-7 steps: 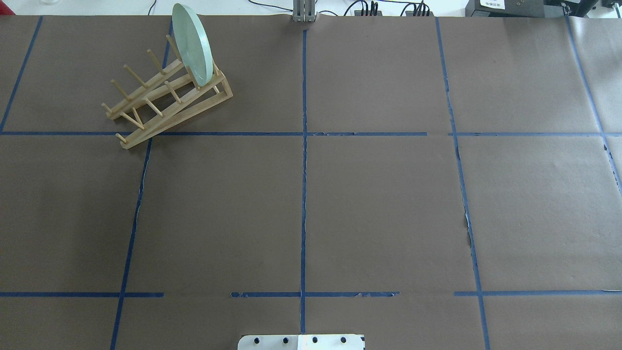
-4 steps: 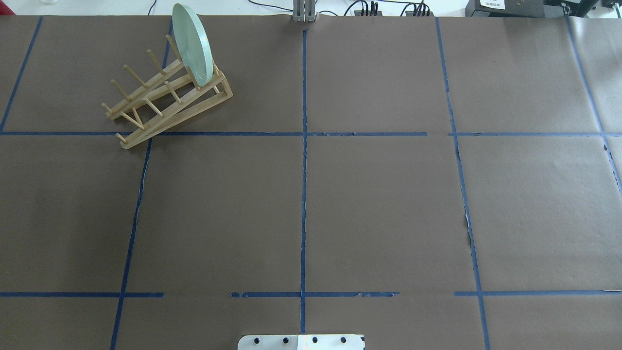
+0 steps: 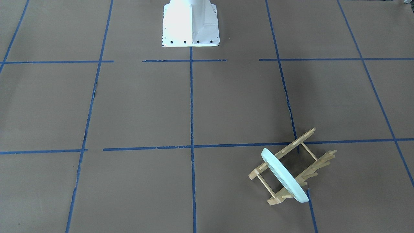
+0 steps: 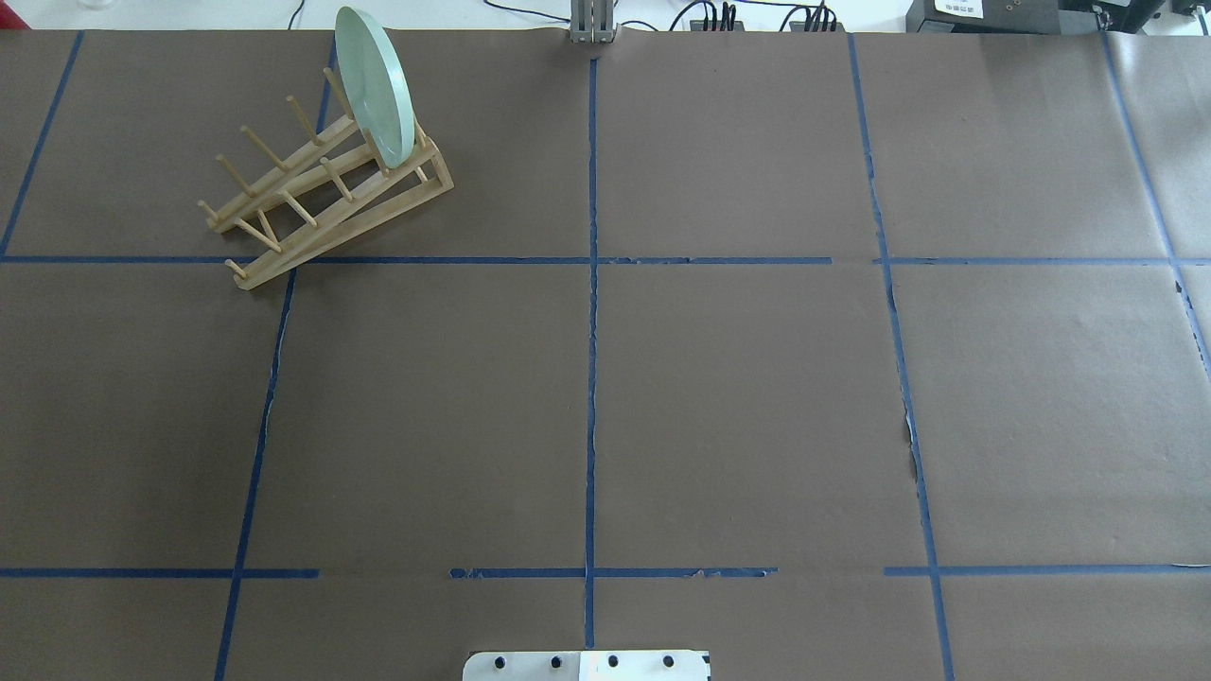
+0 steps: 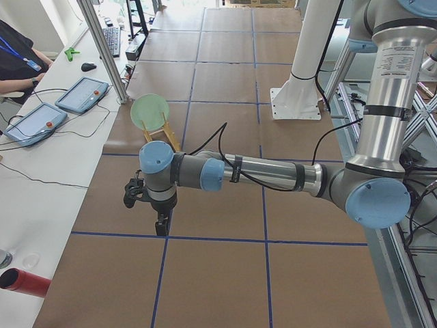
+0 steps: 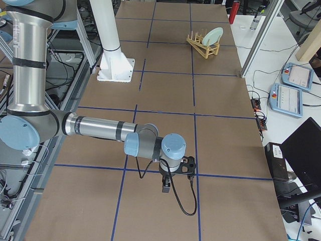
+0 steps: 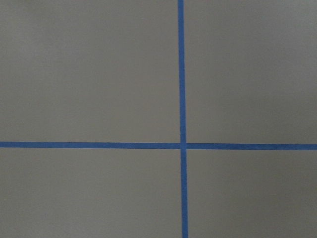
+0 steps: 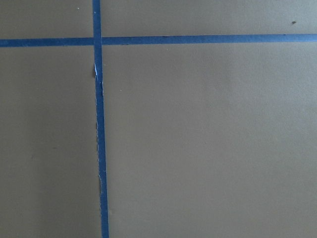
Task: Place plate on rack
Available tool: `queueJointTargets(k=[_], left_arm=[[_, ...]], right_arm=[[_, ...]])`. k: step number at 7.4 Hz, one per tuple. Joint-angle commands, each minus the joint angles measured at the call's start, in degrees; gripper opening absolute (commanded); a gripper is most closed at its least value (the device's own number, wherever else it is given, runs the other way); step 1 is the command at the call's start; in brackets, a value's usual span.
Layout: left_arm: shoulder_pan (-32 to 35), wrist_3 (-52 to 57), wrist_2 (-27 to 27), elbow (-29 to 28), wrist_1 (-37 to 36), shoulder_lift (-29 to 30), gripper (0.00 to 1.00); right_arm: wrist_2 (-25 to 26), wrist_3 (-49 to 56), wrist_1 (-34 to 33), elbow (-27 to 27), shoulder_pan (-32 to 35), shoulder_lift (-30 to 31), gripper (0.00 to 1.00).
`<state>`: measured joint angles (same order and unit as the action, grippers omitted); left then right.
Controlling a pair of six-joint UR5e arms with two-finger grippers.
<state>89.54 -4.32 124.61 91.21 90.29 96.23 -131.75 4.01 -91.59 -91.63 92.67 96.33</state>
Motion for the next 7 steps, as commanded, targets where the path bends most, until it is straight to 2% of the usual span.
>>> queueJointTargets(k=[1,4,7], left_arm=[[-0.41,0.10,-1.05,0.80,0.15,0.01,1.00],[-0.33,0.19,12.72,0.10,-0.64,-0.78,1.00],[-0.24,0.28,12.41,0.81,-0.47,-0.78,1.00]], right_arm=[[0.00,0.03,0.01,0.05,0.06,0.00,1.00],[0.00,0.03,0.01,0.05,-0.03,0.00,1.00],[0.00,0.03,0.01,0.04,-0.03,0.00,1.00]])
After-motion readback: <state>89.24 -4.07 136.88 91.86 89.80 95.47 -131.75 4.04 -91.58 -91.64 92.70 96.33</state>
